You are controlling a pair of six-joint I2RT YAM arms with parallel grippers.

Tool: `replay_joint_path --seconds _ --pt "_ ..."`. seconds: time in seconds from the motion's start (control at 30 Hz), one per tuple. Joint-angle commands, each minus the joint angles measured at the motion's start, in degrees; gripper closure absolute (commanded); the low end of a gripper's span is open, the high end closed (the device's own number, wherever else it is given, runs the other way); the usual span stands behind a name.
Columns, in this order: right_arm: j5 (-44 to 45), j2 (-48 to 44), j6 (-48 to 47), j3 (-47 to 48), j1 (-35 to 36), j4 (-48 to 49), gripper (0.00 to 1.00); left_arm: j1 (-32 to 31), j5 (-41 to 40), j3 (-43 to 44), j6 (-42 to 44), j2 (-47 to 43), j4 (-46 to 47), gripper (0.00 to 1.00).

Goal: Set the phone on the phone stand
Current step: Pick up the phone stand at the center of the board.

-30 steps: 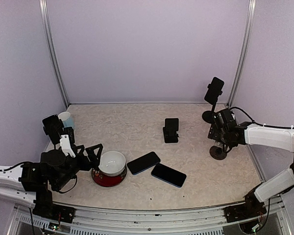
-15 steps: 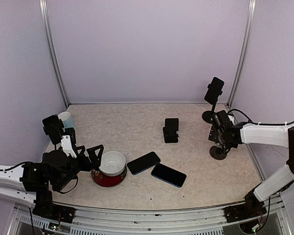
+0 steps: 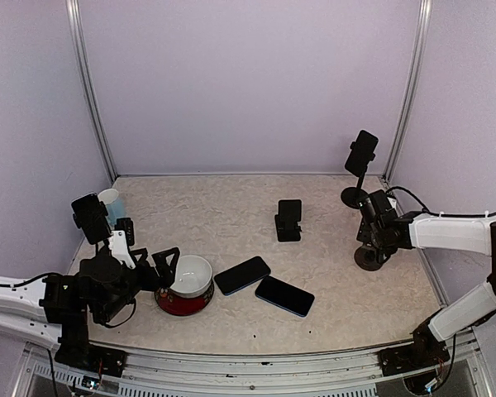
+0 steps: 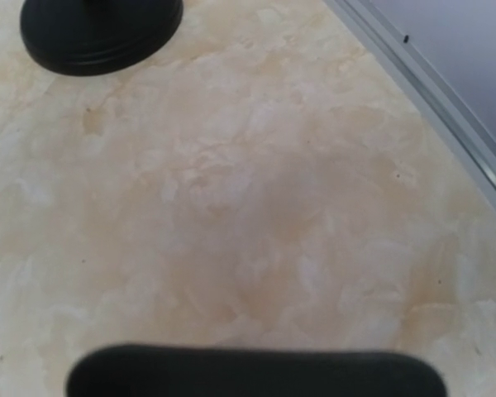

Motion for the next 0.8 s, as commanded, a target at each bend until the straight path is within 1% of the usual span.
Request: replay_joint_path --seconds 0.0,0.37,0.5,0.77 --pt "-1.0 -3.9 -2.0 -1.6 -0.3 2.9 0.32 -0.4 0.9 0.1 -0.2 1.4 2.4 0.01" --pt "-2.2 -5.9 -3.8 -2.6 1.5 5.9 0.34 -0.4 1.1 0.1 0.0 3.5 3.6 0.01" --pt "-2.0 -4.6 -4.2 -1.4 2.9 6.2 0.36 -0.3 1.1 -0.2 -0.2 3.5 3.7 0.01" --pt "-1.5 -0.5 -4.4 0.7 5.9 6.6 0.35 -0.4 0.7 -0.8 -0.6 3.5 3.6 0.01"
